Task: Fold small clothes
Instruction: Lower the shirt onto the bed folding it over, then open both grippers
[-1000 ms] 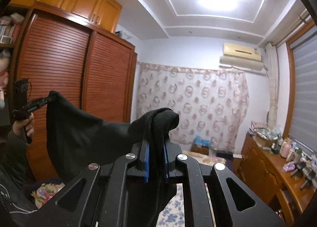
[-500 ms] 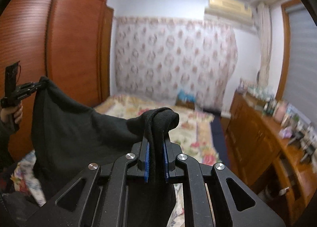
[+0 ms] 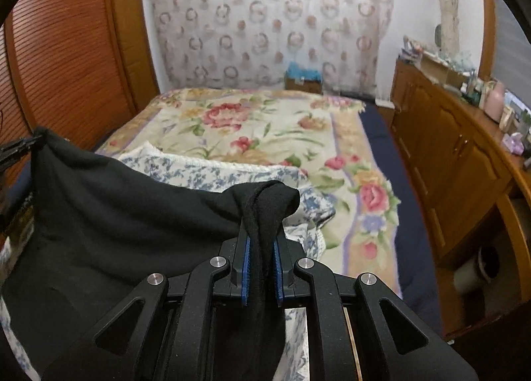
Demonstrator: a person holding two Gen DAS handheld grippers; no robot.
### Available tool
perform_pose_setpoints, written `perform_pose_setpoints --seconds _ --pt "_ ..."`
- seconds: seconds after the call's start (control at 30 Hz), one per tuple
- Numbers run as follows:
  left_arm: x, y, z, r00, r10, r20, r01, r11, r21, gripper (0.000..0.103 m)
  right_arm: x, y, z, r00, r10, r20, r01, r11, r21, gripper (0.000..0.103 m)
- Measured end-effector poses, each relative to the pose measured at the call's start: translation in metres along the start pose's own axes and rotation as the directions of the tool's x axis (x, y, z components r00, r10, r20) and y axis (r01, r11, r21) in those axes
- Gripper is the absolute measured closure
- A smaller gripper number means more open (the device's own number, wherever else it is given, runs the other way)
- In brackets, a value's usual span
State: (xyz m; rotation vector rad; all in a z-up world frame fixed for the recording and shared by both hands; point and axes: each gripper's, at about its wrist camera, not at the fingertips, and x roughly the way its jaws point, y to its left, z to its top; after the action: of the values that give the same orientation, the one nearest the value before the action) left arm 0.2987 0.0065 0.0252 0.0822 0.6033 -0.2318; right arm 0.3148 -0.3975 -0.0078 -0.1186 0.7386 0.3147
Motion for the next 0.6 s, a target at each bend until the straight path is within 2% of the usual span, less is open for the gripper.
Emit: perform_pose_setpoints --seconds 0.13,0.23,0.3,0.33,0.37,0.4,0.47,0.53,0.6 --pt "0.015 0.001 -0.001 0.999 0.002 -0.04 -0.003 1.0 -0.009 0.088 0.016 0.007 0.004 1.0 -0.002 -0.023 0.002 1.0 0.001 0.093" --pt "0.021 0.002 -0.004 0.998 0.01 -0.055 -0.009 1.0 0.005 0.084 0.023 0.009 0.004 0.998 -0.028 -0.048 0.028 1.0 0.007 0.08" --pt "0.017 0.001 -0.008 0.998 -0.001 -0.064 0.001 1.0 -0.001 0.077 0.025 0.011 0.001 0.996 -0.048 -0.074 0.049 0.999 0.003 0.078" --pt "0.015 0.003 -0.01 0.998 -0.016 -0.065 0.015 1.0 -0.008 0.069 0.025 0.01 -0.001 0.996 -0.044 -0.077 0.045 0.999 0.004 0.078" --pt "0.011 0.003 -0.013 0.997 -0.039 -0.068 0.038 0.999 -0.019 0.062 0.021 0.011 -0.003 0.996 -0.04 -0.074 0.04 0.999 0.003 0.076" --pt "0.008 0.004 -0.016 0.996 -0.051 -0.07 0.049 0.998 -0.025 0.061 0.017 0.011 -0.006 0.997 -0.038 -0.07 0.038 0.999 0.004 0.073" --pt "0.0 0.003 -0.025 0.995 -0.062 -0.079 0.06 0.998 -0.03 0.054 0.005 0.011 -0.013 0.998 -0.027 -0.052 0.028 0.999 0.021 0.061" --pt "-0.01 0.0 -0.037 0.994 -0.073 -0.085 0.069 0.997 -0.042 0.049 -0.007 0.015 -0.021 0.999 -0.015 -0.044 0.017 0.999 0.039 0.057" --pt "-0.016 -0.002 -0.049 0.991 -0.089 -0.101 0.084 0.995 -0.052 0.048 -0.019 0.021 -0.033 0.999 -0.01 -0.04 0.012 0.999 0.043 0.057"
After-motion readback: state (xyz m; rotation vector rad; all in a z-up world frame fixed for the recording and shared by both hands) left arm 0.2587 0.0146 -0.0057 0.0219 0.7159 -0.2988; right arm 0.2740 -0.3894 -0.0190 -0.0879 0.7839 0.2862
